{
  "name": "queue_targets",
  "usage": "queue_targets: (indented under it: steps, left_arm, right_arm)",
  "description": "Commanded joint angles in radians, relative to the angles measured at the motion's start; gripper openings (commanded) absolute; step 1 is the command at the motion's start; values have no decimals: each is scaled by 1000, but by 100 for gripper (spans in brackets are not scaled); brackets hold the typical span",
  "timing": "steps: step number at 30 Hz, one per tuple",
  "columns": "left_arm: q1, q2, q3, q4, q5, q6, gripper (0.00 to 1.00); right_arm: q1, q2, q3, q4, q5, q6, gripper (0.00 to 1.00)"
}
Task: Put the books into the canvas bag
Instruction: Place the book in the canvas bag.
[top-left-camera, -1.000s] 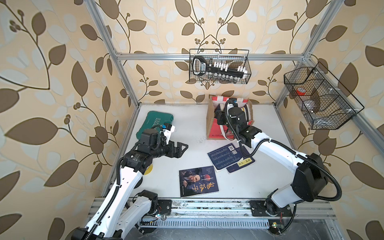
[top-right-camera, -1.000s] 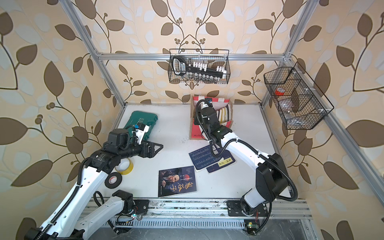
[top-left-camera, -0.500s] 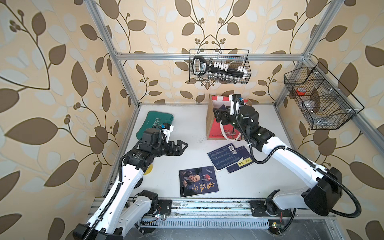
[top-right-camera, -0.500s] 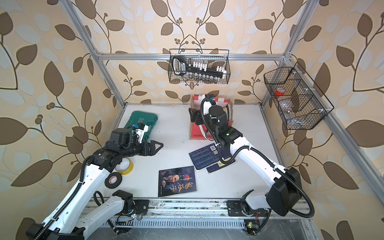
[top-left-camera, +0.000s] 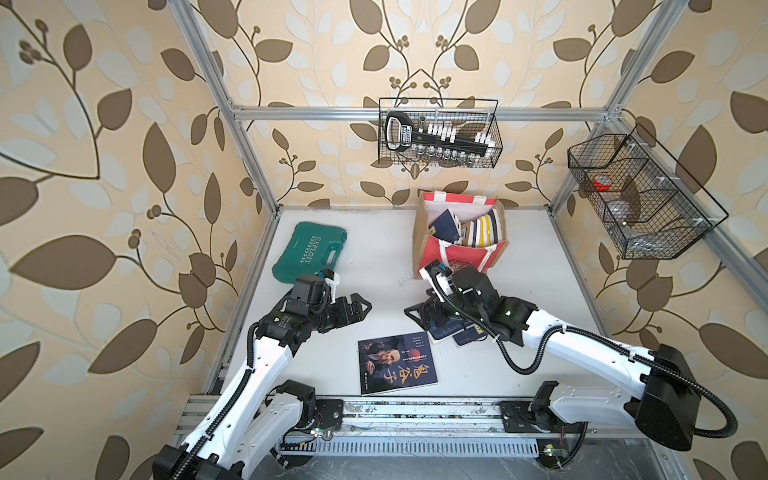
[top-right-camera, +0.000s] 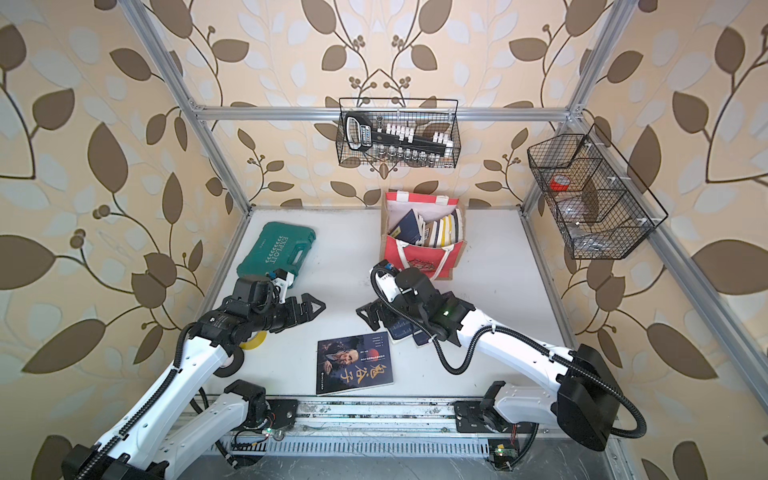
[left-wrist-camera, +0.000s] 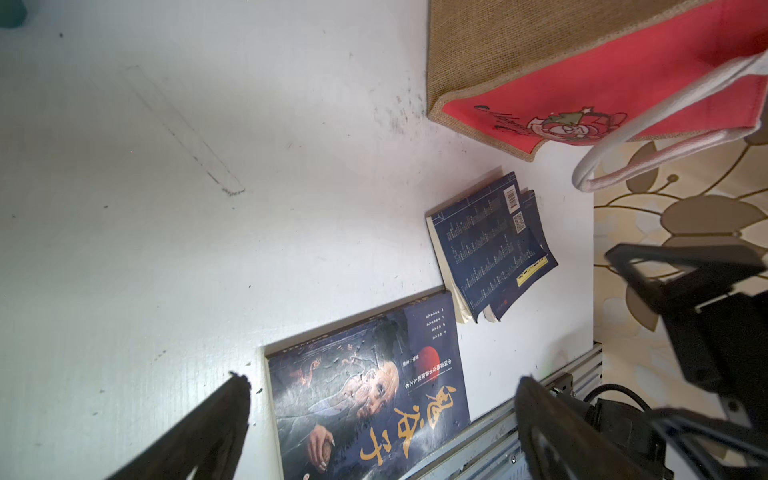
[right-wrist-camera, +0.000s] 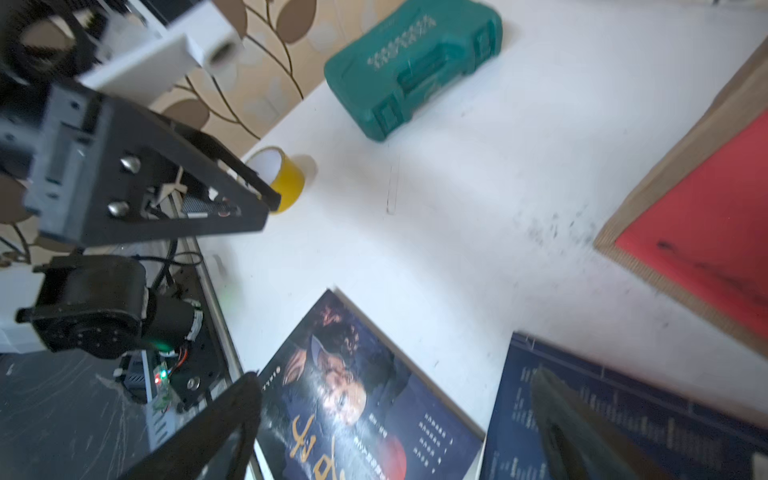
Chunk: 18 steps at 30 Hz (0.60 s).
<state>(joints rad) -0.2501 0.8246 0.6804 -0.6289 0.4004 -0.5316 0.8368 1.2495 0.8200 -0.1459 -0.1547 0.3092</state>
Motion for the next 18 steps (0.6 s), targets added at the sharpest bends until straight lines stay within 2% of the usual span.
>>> queue_targets:
  steps: [1,11,18]
  left_arm:
    - [-26,-28,-29,-16,-51,-92,99]
    - [-92,-76,-187,-2,-157,-271,99]
    - [-204,-56,-235,32,-215,-358,99]
  right_arm:
    - [26,-6,-73,-34,-23,71,98]
    - [65,79,-150,-112,-158,113,98]
    - [84,91,-211,-136,-225,119,98]
